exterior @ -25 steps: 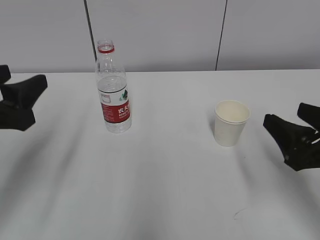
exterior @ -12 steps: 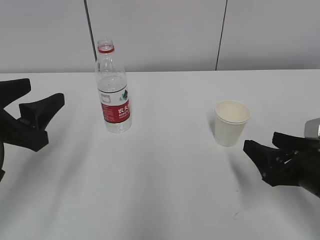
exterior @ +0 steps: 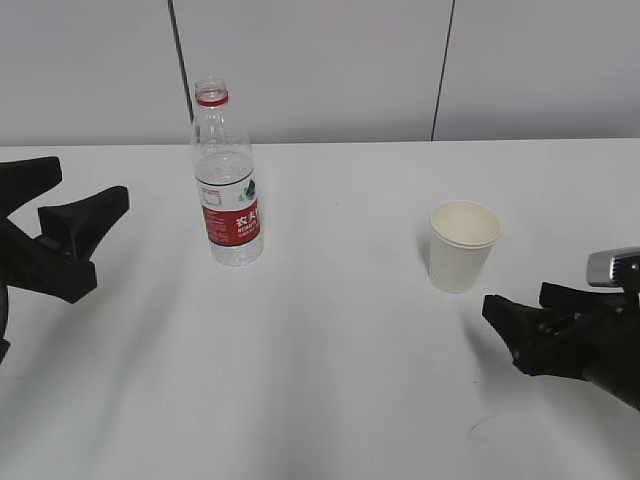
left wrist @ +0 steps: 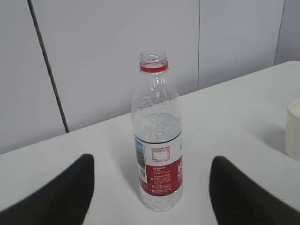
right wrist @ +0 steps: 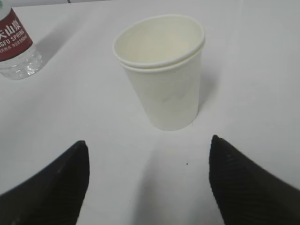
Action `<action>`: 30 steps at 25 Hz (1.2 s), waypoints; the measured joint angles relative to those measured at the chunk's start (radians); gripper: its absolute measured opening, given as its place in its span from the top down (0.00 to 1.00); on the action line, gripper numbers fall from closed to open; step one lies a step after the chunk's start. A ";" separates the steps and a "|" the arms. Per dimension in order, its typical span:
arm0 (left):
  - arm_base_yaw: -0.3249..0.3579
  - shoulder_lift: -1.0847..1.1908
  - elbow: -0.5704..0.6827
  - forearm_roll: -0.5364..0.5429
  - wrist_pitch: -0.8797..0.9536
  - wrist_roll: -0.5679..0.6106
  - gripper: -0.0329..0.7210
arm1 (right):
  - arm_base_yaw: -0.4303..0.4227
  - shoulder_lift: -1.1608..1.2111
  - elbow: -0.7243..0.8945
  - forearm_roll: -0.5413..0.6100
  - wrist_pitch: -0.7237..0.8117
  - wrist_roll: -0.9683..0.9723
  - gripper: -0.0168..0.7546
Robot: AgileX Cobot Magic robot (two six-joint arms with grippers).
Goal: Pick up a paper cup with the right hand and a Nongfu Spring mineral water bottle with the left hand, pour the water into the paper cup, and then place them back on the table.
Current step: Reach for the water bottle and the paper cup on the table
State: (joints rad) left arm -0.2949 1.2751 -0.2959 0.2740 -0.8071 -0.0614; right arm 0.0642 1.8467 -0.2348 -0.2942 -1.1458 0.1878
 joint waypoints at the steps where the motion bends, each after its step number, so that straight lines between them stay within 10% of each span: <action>1: 0.000 0.000 0.000 0.000 0.000 0.000 0.34 | 0.000 0.023 -0.017 0.000 0.000 -0.005 0.22; 30: 0.000 0.000 0.000 0.001 0.000 0.000 0.34 | 0.000 0.300 -0.371 -0.065 -0.004 -0.046 0.22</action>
State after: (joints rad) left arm -0.2949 1.2751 -0.2959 0.2749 -0.8071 -0.0614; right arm 0.0642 2.1463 -0.6054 -0.3590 -1.1495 0.1414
